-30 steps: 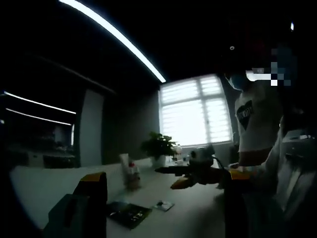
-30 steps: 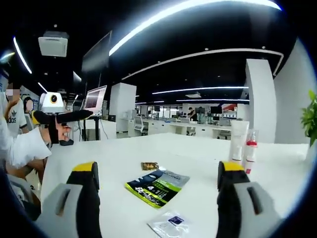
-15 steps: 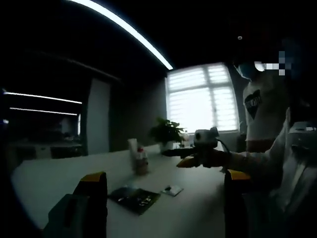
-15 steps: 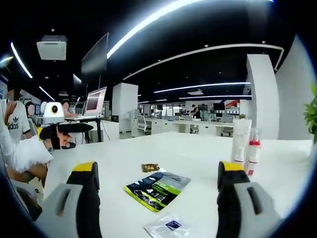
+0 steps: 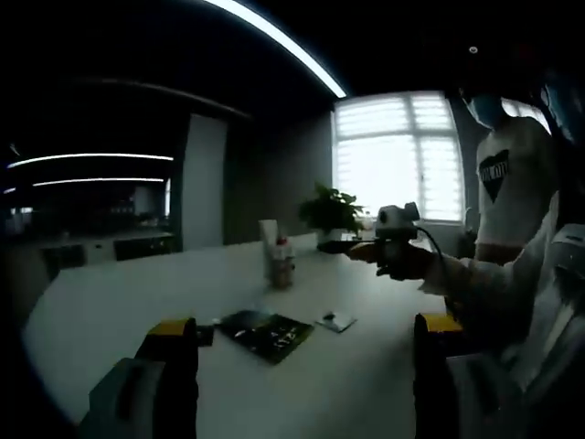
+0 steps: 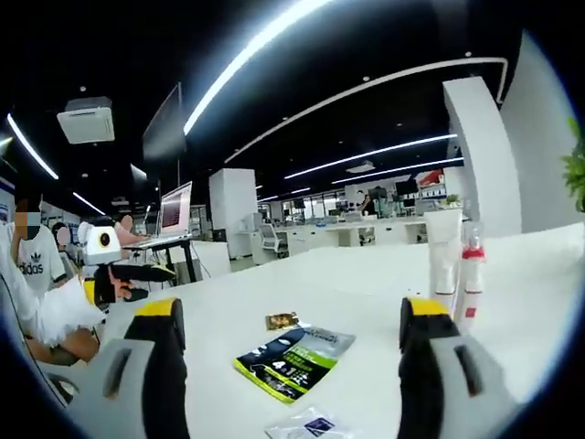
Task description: Arrange the skincare products in the storage area until every visible bottle or jar stands upright without overlapping.
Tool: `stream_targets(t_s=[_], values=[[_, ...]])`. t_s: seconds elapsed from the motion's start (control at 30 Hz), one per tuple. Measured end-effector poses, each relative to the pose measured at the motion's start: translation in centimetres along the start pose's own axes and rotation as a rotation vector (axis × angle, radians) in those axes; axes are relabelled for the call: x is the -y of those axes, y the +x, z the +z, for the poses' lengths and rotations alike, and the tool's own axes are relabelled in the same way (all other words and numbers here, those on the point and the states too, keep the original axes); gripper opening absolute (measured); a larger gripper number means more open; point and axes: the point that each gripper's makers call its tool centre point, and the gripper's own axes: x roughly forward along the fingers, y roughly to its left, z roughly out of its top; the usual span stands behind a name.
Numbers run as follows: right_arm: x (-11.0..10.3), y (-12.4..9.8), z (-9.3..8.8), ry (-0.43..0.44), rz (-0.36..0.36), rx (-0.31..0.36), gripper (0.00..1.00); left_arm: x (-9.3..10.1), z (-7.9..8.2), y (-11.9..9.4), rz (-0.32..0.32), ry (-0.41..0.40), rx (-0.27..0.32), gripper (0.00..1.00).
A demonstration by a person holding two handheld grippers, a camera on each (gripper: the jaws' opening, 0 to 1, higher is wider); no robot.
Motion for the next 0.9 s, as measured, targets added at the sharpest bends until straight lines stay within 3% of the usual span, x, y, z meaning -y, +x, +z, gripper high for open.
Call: stream_targets(t_s=[0.2, 0.57, 0.73, 0.9], values=[[0.3, 0.2, -0.2, 0.028, 0.009, -0.004, 0.96, -0.3, -1.2, 0.3, 0.035, -0.050, -0.067, 1.00], [0.7, 0.5, -0.6, 0.046, 0.017, -0.018, 0.96, -0.9, -2.1, 0.9, 0.088, -0.153, -0.096, 1.00], [1.5, 1.3, -1.4, 0.093, 0.036, -0.049, 0.96, -0.7, -2.8, 1.4, 0.079, -0.226, -0.126, 1.00], [2.6, 1.9, -2.0, 0.164, 0.045, -0.059, 0.91, -0.8, -3.0, 1.5, 0.105, -0.249, -0.139, 1.00]])
